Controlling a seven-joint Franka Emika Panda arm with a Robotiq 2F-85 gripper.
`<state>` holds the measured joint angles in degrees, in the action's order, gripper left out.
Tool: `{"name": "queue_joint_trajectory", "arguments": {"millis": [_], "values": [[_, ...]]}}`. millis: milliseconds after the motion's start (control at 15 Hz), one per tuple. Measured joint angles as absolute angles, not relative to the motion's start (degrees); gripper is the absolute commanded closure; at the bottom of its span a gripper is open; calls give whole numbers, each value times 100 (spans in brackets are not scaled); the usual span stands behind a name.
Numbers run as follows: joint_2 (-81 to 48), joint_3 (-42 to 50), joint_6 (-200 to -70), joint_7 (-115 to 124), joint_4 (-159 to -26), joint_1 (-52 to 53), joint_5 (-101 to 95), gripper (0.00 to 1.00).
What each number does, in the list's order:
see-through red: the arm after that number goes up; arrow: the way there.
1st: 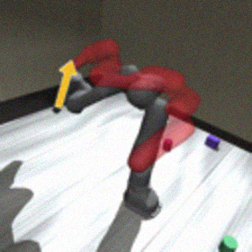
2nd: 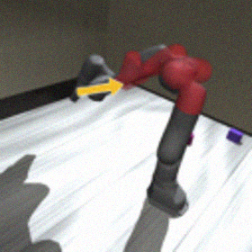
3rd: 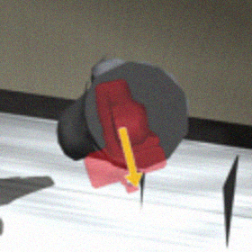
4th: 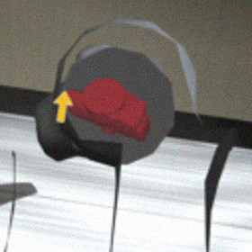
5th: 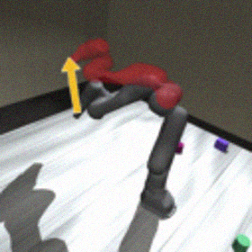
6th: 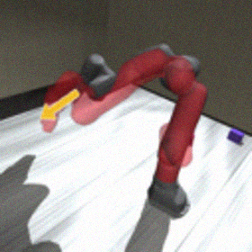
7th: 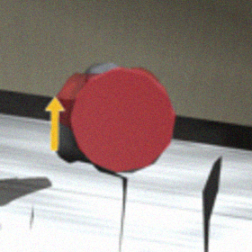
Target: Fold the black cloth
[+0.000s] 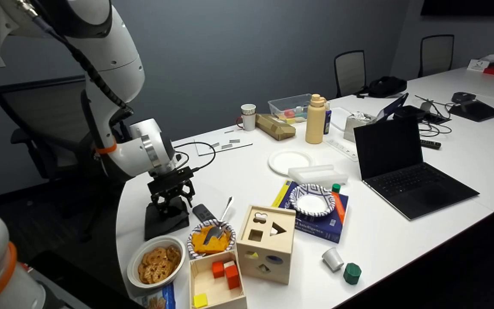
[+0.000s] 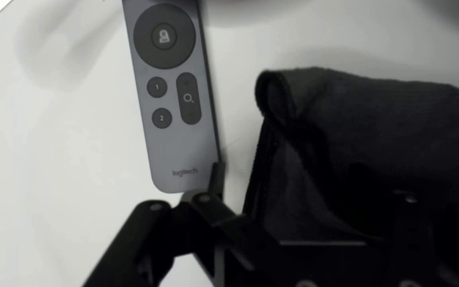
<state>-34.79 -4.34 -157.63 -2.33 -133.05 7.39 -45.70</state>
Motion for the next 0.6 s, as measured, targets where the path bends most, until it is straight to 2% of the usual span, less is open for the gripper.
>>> {"name": "queue_joint_trajectory", "arguments": {"millis": [600], "values": [[-3565, -317, -15763, -27, -13055, 1137, -4478, 0]]}}
